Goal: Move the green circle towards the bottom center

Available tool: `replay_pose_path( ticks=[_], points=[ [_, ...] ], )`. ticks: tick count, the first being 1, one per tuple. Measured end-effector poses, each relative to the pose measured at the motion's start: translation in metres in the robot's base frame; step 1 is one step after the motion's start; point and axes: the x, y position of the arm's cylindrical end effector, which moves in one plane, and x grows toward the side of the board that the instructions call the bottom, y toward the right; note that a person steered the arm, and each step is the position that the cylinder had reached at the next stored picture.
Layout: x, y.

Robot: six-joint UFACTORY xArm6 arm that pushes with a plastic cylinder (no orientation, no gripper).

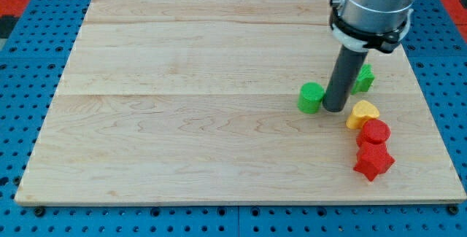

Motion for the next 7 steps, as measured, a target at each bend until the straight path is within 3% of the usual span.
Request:
replay_pose_path(
  ticks=[4, 6, 7],
  points=[
    [0.031, -0.077],
    [0.037, -0.006],
    [0.03, -0.003]
  ],
)
